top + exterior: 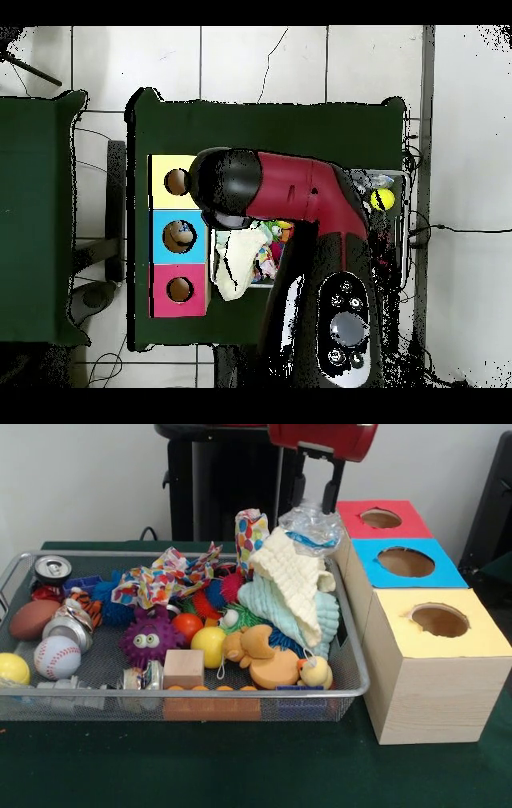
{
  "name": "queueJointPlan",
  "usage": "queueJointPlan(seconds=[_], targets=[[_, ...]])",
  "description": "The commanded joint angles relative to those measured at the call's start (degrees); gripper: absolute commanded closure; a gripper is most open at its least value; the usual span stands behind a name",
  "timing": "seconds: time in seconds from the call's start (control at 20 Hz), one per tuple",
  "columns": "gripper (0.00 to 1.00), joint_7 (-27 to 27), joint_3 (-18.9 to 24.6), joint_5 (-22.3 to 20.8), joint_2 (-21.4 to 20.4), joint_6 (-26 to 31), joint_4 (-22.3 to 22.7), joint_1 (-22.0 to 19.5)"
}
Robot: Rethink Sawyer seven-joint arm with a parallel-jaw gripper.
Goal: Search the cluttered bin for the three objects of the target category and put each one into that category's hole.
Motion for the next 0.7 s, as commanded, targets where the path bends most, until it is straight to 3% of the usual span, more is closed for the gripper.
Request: queueJointPlan(seconds=[0.05, 0.4, 0.7], targets=[[1.0, 19.09, -1.64, 4.05, 1.87, 6.39, -0.13, 1.67], [1.0, 22.05, -3.46, 4.68, -0.46, 13.79, -3.13, 4.59], [1.0, 23.66, -4.12, 6.06, -0.01, 13.89, -3.42, 5.6]])
